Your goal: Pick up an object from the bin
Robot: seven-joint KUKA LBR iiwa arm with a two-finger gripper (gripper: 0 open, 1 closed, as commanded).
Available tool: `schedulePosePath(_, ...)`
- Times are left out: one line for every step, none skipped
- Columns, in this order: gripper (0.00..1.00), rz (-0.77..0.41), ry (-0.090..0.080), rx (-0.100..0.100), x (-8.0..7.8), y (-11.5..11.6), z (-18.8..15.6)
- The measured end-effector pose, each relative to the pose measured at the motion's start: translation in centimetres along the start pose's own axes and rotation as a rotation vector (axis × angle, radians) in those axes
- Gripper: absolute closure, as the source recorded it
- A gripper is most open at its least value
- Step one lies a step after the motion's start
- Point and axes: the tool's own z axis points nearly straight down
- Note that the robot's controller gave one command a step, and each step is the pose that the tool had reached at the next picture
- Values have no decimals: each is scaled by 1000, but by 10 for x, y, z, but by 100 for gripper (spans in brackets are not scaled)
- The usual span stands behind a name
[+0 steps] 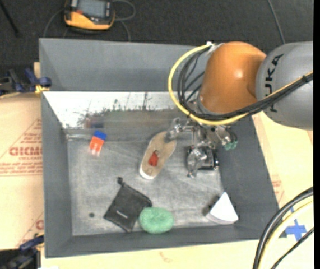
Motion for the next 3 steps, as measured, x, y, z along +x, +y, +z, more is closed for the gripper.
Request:
schedulePosePath(0,-53,-7,6,-13,-12,44)
schedulePosePath(100,-6,-32,12,-22,-7,93)
schedulePosePath(0,-5,1,4,-14,-7,99)
